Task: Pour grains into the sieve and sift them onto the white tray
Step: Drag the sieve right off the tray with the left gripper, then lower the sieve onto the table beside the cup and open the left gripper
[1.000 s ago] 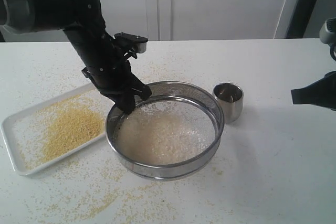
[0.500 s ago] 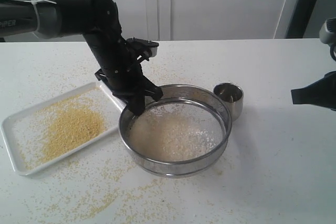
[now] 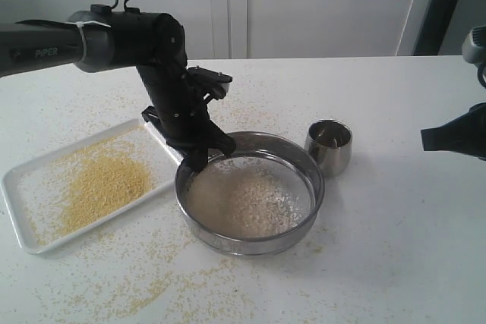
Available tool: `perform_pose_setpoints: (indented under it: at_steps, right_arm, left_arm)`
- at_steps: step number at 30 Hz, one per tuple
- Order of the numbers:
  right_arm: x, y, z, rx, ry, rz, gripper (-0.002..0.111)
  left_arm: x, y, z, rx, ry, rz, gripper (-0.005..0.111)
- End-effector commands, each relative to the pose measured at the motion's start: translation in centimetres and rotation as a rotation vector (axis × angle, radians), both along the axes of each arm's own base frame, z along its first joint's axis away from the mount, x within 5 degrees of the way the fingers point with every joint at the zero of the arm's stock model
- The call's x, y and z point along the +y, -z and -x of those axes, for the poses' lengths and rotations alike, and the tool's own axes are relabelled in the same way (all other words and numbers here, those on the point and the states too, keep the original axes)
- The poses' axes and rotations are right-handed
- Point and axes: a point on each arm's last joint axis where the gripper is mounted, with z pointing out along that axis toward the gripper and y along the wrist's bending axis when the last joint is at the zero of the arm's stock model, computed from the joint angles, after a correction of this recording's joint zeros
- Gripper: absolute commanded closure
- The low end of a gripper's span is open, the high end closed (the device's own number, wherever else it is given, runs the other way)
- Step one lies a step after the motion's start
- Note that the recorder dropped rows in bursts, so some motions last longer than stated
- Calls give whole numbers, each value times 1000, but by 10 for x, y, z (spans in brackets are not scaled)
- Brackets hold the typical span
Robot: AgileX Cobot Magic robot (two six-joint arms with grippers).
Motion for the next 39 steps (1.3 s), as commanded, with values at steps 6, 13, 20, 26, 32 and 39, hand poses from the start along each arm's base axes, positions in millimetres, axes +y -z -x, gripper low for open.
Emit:
perform_pose_setpoints:
  at_steps: [6, 13, 20, 26, 32, 39]
  right_arm:
    - [-1, -1, 1, -12, 4, 1, 108]
    - [-1, -1, 1, -12, 4, 1, 108]
    - [-1, -1, 1, -12, 4, 1, 108]
    - [-1, -1, 1, -12, 4, 1, 108]
    - [-1, -1, 0, -14, 4, 1, 108]
    - [-1, -1, 0, -14, 4, 1, 108]
  left_arm:
    - [-3, 3, -4, -23, -35, 5, 107]
    - [-4, 18, -5, 10, -58, -10, 102]
    - [-4, 18, -4, 21, -55, -15, 27]
    - [-4, 17, -3, 27, -53, -19, 16]
    - [-3, 11, -2, 18, -53, -12, 16]
    - [-1, 5, 1, 36, -46, -22, 18]
